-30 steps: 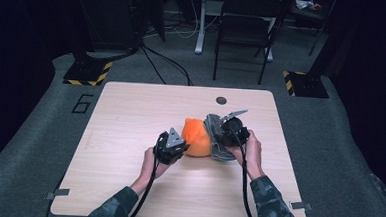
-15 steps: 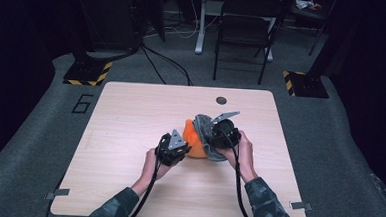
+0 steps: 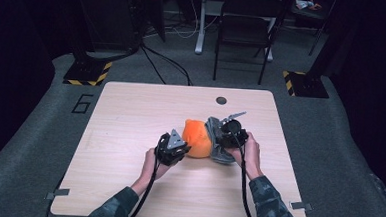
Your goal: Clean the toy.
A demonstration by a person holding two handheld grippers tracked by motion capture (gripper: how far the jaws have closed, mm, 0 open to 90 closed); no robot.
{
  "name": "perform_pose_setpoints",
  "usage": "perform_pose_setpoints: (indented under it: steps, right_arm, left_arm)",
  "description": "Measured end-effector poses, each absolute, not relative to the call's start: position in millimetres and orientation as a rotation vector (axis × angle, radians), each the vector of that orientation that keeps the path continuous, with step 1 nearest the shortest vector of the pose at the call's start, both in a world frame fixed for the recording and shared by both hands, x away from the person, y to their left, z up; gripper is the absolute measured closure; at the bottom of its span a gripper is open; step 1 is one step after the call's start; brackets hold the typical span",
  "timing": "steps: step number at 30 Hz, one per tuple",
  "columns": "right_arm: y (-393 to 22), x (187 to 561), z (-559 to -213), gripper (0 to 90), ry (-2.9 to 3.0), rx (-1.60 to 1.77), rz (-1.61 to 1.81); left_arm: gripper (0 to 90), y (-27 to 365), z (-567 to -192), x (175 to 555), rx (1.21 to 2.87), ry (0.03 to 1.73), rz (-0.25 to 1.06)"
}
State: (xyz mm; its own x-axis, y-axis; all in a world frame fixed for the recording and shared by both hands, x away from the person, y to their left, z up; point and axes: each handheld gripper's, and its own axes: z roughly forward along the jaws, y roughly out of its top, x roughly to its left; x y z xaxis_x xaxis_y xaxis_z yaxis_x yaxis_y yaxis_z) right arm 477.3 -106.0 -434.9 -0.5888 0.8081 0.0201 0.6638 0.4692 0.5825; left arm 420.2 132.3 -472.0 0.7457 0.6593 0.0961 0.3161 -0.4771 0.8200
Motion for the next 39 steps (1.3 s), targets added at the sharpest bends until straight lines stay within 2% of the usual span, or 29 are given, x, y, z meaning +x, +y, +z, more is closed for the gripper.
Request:
perform_pose_setpoints:
  steps: [12, 21, 27, 33, 39]
  right_arm:
    - [-119.2, 489.7, -461.6, 72.8, 2.471, 1.382, 0.709]
    - [-115.2, 478.2, -427.5, 72.9, 2.427, 1.29, 0.777]
    - [-93.5, 459.6, -401.6, 72.9, 2.449, 1.142, 0.932]
    - [-74.1, 454.2, -410.0, 72.8, 2.496, 1.071, 0.909]
    - [-84.4, 461.0, -414.8, 72.8, 2.482, 1.111, 0.86]
  left_arm:
    - [78.9, 132.2, -471.8, 420.0, 2.096, 0.728, 0.514]
    - [78.9, 133.6, -471.5, 420.5, 2.091, 0.729, 0.512]
    - [78.9, 131.9, -471.4, 419.5, 2.09, 0.718, 0.516]
    - [78.9, 130.8, -471.4, 418.6, 2.096, 0.715, 0.517]
    - [78.9, 130.9, -471.3, 419.0, 2.092, 0.714, 0.518]
